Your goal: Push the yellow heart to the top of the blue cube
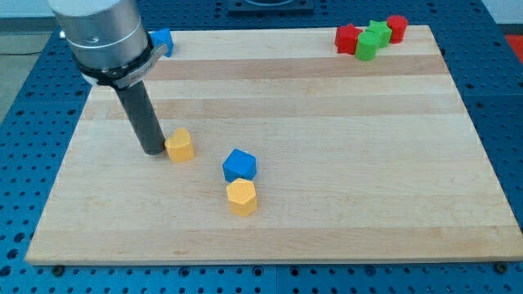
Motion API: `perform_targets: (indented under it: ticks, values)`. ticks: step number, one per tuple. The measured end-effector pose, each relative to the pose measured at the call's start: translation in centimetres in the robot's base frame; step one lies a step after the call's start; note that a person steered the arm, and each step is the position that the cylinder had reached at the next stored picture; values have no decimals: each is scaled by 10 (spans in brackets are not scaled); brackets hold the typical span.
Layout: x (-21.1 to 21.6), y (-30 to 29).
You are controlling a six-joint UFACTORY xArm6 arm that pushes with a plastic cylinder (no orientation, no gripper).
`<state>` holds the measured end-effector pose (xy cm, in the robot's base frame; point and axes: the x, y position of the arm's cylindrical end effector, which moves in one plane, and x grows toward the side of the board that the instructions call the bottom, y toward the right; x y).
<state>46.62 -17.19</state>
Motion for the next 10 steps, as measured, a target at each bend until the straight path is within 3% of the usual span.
perform_targets:
  ticks: [6, 10]
  values:
    - [4, 80]
    - [15, 64]
